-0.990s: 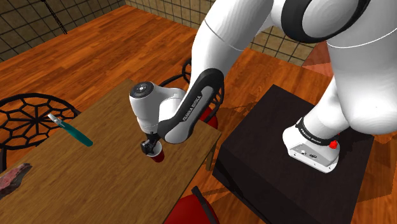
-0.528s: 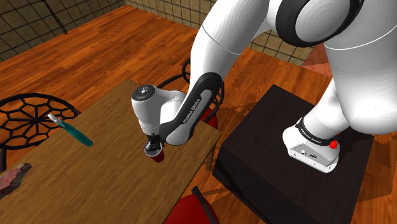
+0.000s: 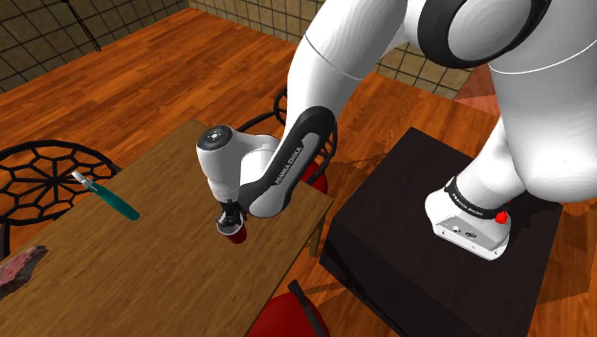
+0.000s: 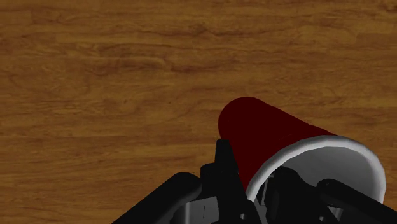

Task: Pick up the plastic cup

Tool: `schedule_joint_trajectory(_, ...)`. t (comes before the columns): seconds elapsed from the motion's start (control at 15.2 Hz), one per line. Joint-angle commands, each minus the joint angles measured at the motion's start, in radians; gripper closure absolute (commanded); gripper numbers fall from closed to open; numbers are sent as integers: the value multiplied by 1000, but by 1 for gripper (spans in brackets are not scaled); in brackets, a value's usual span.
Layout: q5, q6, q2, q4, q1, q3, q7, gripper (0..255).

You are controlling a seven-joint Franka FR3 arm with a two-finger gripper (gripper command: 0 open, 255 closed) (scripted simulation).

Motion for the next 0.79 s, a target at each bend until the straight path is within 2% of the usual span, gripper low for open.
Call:
schedule_joint_trajectory(0.0,6,-15,-23,-9,-6,8,-2,255)
schedule_joint_trajectory(0.73,47,-109,-145,-36,-40,51,-21,255)
